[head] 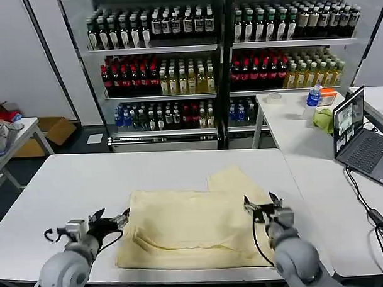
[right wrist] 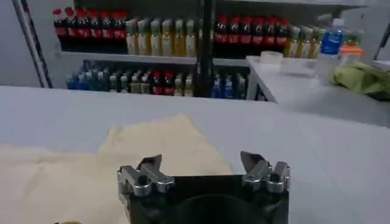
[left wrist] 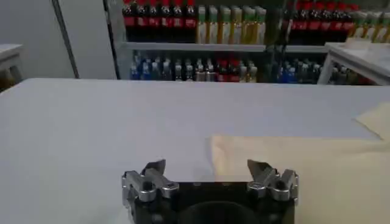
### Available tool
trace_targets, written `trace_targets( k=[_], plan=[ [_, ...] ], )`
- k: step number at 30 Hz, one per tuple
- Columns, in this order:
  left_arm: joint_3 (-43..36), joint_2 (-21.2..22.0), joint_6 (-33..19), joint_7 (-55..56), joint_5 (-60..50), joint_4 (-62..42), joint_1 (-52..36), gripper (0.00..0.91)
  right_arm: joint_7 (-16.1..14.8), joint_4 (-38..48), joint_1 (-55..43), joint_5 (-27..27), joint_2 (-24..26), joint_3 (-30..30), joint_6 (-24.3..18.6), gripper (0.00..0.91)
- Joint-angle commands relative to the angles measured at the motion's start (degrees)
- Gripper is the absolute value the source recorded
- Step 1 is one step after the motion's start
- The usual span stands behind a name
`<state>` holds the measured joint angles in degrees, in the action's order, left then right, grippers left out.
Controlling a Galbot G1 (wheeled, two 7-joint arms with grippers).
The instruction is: Fold and organize the clothes.
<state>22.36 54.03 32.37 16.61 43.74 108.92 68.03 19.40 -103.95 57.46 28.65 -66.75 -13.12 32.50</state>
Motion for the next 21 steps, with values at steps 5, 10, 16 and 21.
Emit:
trace_targets(
  k=[5, 10, 16, 21],
  plan=[
    [-10.5, 0.3, 0.7, 0.5, 1.0, -13.0, -16.8, 0.907, 0.3, 16.7, -14.9, 3.2, -1.1, 4.7, 0.6, 0.907],
    [-12.6, 1.1, 0.7, 0.4, 0.7, -15.5, -18.9, 0.907, 0.1, 19.8, -16.0, 3.5, -1.8, 5.3, 0.7, 0.907],
    [-14.5, 2.0, 0.7, 0.2, 0.6, -18.6, -20.8, 0.907, 0.0, 22.0, -16.7, 3.4, -2.8, 5.7, 0.7, 0.907],
    [-15.3, 3.0, 0.7, 0.1, 0.3, -20.8, -21.6, 0.907, -0.3, 23.2, -17.1, 3.4, -3.3, 6.2, 0.7, 0.907]
  ],
)
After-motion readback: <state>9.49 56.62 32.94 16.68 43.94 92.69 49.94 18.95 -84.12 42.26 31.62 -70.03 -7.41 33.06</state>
